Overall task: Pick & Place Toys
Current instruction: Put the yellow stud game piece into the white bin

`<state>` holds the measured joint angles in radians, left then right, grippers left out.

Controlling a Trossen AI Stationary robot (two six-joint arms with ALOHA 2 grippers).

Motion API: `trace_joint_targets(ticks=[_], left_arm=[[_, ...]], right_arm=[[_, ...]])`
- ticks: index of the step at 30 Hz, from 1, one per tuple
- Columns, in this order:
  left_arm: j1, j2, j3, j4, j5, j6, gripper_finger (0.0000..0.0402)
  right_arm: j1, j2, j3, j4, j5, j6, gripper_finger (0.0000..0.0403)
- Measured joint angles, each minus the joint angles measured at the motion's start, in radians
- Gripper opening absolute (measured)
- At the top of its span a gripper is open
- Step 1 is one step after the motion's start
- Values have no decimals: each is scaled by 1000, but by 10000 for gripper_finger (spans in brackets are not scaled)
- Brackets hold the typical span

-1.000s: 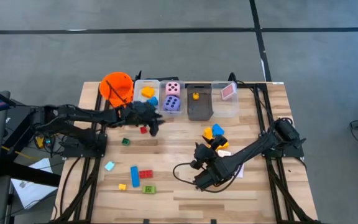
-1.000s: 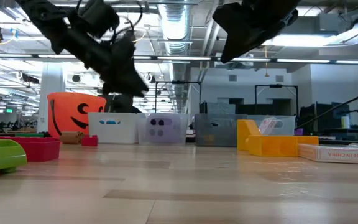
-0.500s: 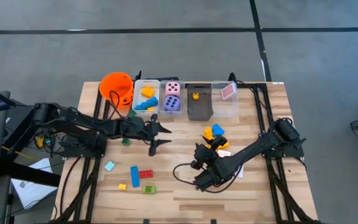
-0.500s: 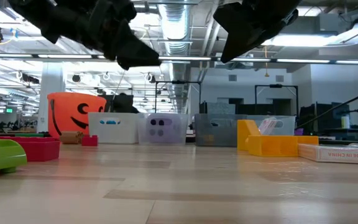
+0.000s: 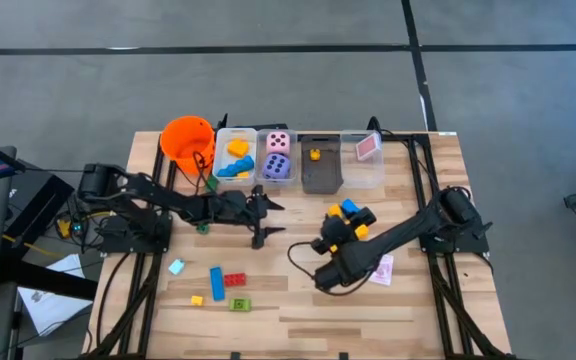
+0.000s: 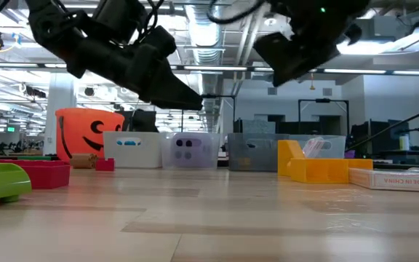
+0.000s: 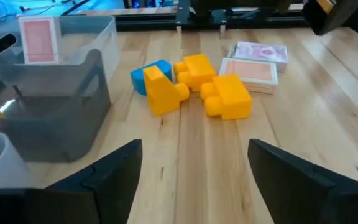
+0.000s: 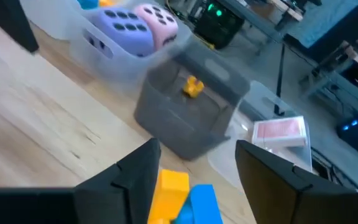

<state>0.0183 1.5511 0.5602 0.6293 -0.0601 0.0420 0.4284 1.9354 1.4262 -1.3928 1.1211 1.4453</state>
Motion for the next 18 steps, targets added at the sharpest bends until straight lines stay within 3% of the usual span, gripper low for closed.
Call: trace_joint_targets(ticks=[12,18], left_arm=[[7,-27,-1,-13,4,-76,287],[7,-27,-1,-15,4,-76,287]], right_arm=[[-19,0,-177,-3,-50,126,341],[-19,-42,-200,-13,-66,108,359]])
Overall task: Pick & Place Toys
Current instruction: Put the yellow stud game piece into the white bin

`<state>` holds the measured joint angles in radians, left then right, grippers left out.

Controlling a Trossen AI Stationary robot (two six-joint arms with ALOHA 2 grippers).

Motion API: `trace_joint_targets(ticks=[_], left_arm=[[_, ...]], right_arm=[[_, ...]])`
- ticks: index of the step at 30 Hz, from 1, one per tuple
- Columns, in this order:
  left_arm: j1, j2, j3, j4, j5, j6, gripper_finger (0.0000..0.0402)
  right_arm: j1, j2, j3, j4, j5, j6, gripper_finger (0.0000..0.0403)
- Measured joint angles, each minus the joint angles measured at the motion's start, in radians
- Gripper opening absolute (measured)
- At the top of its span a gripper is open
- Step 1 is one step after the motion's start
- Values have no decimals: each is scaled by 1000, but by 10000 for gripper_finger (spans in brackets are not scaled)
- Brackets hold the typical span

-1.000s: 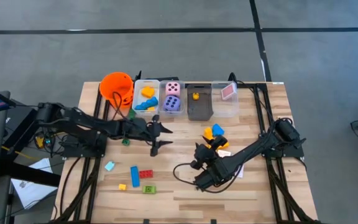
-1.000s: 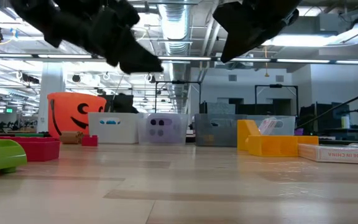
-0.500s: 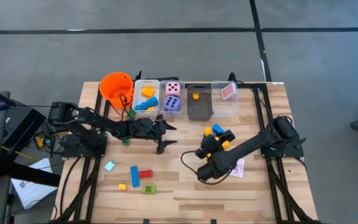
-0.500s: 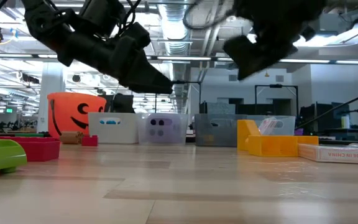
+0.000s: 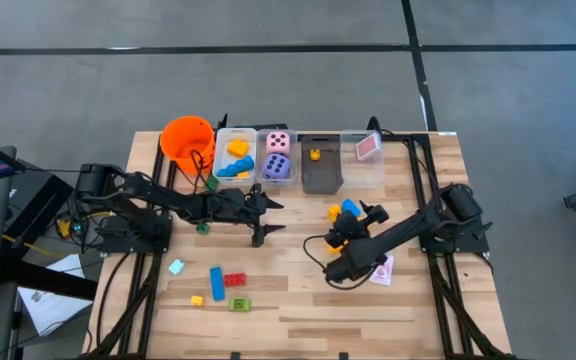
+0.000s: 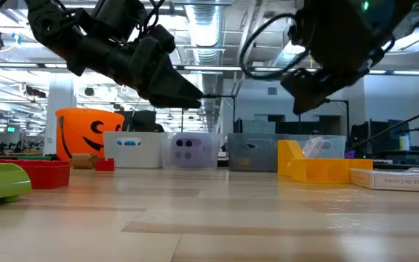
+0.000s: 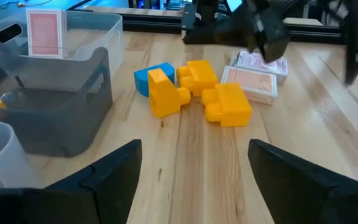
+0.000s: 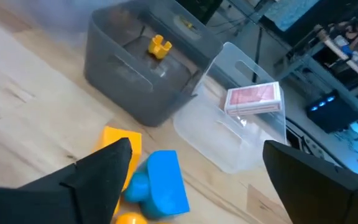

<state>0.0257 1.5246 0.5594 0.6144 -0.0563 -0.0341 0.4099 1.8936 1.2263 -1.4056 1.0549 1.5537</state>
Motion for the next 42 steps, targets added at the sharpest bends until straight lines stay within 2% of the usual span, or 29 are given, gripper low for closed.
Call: trace_joint_targets(ticks=[3,8,15,18,22,27,30,36,42], left_arm=[[0,0,0,-2,0,0,287],[0,0,0,-2,-1,0,287],[0,0,0,-6,-4,-7,287],[0,0,0,-7,-4,-50,287],[0,0,0,-7,-4,-59,287],[0,0,0,-8,-3,-60,287],[0,0,0,-8,-3,-56,287],[0,0,0,-8,-3,-54,287],[0,0,0,-8,-3,-54,287]], right_arm=[[2,-64,10,1,0,-62,353],[10,-221,39,8,82,-207,346],[69,-468,30,20,75,-349,346],[98,-561,-50,112,112,-350,346],[127,-632,-270,425,147,-397,346],[131,-607,-581,969,148,-510,346],[131,-547,-690,1238,147,-570,346],[80,-415,-715,1417,154,-596,346],[5,-277,-706,1575,122,-695,346]])
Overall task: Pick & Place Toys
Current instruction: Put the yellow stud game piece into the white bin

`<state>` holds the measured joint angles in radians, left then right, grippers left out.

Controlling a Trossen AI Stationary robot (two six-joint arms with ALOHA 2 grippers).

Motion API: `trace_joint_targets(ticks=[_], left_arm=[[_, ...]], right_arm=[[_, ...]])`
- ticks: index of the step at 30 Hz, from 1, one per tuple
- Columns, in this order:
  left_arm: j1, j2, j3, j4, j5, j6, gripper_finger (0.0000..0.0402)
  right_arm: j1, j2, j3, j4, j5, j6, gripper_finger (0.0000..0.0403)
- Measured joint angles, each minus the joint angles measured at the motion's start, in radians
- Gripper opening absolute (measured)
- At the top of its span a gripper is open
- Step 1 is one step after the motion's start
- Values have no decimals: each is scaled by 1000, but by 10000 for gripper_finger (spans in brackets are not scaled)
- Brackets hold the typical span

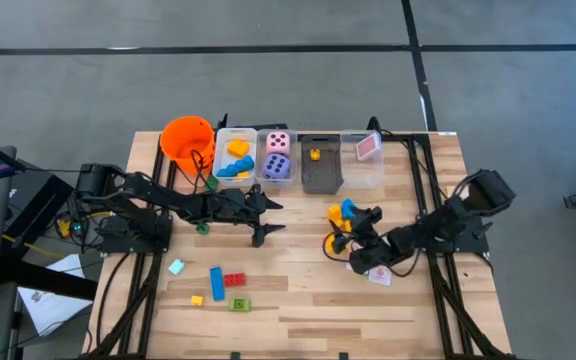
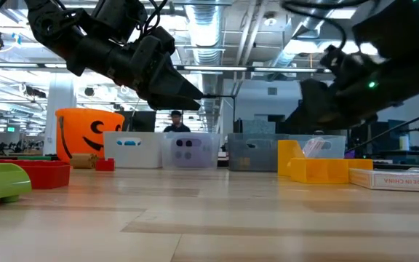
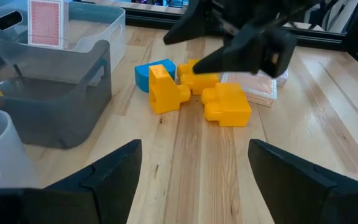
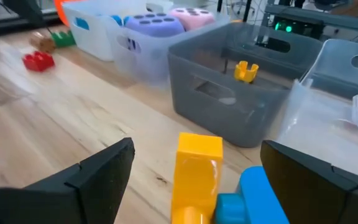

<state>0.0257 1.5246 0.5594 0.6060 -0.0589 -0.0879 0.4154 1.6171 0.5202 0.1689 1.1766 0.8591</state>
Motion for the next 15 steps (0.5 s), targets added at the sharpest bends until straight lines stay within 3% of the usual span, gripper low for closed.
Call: trace_joint_targets(ticks=[5,15], left_arm=[[0,0,0,0,3,0,287],[0,0,0,-1,2,0,287]], right_arm=[[-44,59,36,8,-12,-4,346],[-124,163,51,48,-163,31,346]])
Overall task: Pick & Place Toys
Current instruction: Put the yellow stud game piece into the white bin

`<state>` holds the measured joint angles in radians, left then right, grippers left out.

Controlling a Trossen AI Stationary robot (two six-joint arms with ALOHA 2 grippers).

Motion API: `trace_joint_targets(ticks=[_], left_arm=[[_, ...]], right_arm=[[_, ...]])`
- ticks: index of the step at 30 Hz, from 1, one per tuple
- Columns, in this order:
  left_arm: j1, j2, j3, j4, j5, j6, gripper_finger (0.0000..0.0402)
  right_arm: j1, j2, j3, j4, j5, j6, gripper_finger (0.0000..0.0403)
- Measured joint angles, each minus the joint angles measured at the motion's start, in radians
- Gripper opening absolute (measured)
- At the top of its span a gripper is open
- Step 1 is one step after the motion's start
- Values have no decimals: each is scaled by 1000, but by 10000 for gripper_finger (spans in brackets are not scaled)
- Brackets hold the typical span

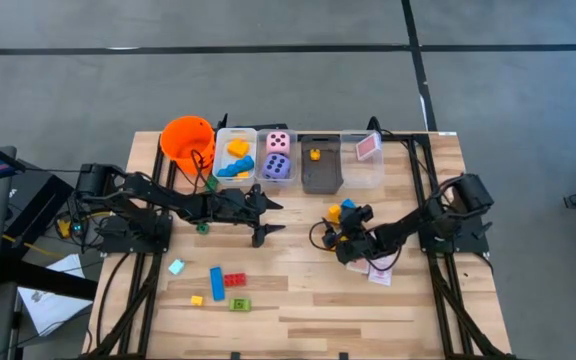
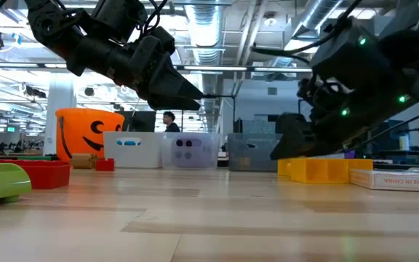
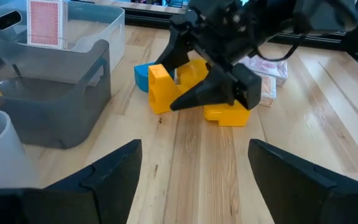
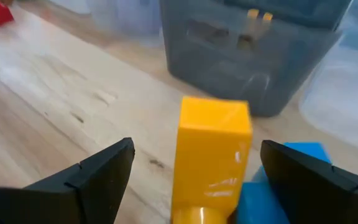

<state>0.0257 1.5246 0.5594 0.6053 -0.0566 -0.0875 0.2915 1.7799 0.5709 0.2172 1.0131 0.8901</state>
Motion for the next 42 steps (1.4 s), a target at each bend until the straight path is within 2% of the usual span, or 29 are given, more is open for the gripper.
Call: trace_joint_targets(ticks=[6,13,19,23,24,28,32,36,40,42], left_arm=[[0,0,0,0,-3,0,287],[0,0,0,0,-4,0,287],[0,0,0,4,-8,12,287],[0,0,0,53,-127,84,287],[0,0,0,67,-153,88,287],[0,0,0,128,-182,90,287],[-2,-34,2,112,-181,90,287],[-2,-125,1,-43,-181,90,287],[-2,-246,1,-264,-175,86,287],[-2,-299,1,-334,-127,65,287]], right_arm=[[-19,5,3,17,-18,0,331],[-29,3,3,28,-20,21,280],[-33,7,3,32,-21,68,204],[-30,7,3,93,-21,7,131],[-27,7,3,122,-20,-27,125],[-4,7,3,293,-19,-178,126],[31,6,4,511,-19,-341,126],[77,-25,4,683,-18,-455,126],[123,-116,4,711,-18,-540,127],[142,-162,4,711,-19,-575,127]])
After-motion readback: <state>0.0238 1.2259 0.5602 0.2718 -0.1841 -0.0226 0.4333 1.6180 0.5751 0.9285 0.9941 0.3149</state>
